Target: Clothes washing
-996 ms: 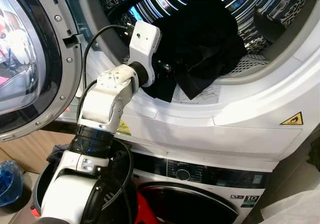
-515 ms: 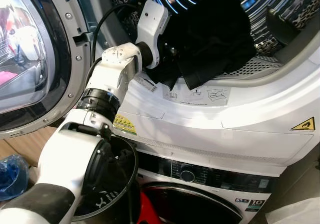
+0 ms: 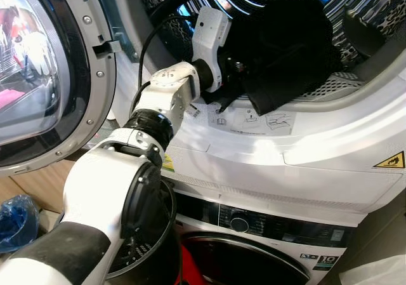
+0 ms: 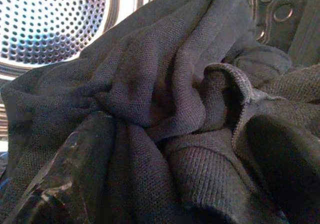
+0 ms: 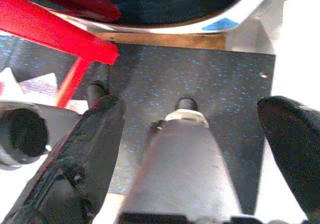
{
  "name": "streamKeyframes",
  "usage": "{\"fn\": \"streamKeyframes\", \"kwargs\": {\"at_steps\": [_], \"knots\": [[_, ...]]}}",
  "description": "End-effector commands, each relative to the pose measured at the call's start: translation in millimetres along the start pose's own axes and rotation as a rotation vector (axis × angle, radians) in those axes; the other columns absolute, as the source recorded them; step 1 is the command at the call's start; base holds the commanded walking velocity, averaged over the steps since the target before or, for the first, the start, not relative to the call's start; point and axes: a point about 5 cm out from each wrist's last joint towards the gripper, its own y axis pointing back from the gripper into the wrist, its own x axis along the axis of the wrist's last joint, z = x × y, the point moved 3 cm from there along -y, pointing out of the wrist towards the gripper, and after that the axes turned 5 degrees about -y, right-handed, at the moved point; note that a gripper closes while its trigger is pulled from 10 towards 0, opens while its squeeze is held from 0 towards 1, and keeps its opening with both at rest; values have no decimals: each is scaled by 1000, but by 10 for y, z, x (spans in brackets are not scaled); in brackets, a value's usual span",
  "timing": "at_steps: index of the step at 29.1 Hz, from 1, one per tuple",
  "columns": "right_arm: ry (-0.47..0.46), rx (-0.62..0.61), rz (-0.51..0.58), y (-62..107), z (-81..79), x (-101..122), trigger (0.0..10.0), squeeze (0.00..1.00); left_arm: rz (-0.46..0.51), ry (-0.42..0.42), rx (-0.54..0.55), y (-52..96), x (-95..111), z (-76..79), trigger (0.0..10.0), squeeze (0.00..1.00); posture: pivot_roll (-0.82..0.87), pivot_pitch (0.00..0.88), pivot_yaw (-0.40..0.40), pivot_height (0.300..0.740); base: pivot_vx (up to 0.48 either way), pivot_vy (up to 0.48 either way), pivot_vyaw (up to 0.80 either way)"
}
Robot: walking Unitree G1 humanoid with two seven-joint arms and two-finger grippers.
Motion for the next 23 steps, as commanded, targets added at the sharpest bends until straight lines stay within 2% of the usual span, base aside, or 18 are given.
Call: {"fn": "streamKeyframes", "kwargs": {"at_steps": [1,2,3,5,6,9,12,16,17,18,21,23], "knots": [[-1,3,-6,10,-20,-43,10000,0,10,-62,22,-32,146,-37,10000,0,-140,0,126,740,0,0,0],[0,0,-7,12,-11,-54,10000,0,20,-80,58,-43,237,-83,10000,0,-144,0,128,740,0,0,0],[0,0,-7,12,-11,-54,10000,0,20,-80,58,-43,237,-83,10000,0,-144,0,128,740,0,0,0],[-4,-6,-7,17,-7,-68,10000,0,31,-131,120,-41,384,-172,10000,0,-164,0,131,740,0,0,0],[-4,-6,-7,17,-8,-68,10000,0,32,-132,125,-41,391,-178,10000,0,-164,0,131,740,0,0,0],[-2,-19,-7,15,-5,-63,10000,0,-1,-208,218,4,424,-305,10000,0,-163,0,134,740,0,0,0],[-4,-17,-4,10,-30,-47,10000,0,-30,-208,264,70,365,-401,10000,0,-158,0,140,740,0,0,0],[-12,-19,-2,6,-73,-33,10000,0,-52,-225,248,125,296,-439,10000,0,-135,0,141,740,0,0,0],[-13,-15,2,4,-101,-25,10000,0,-46,-257,186,116,306,-390,10000,0,-131,0,146,740,0,0,0],[-20,-13,7,2,-116,-12,10000,0,-24,-279,118,95,345,-322,10000,0,-127,0,144,740,0,0,0],[-25,-12,9,-1,-128,1,10000,0,-9,-290,97,87,372,-299,10000,0,-113,0,145,740,0,0,0],[-23,0,9,-7,-161,24,10000,0,64,-323,98,58,535,-267,10000,0,-90,0,145,740,0,0,0]]}}
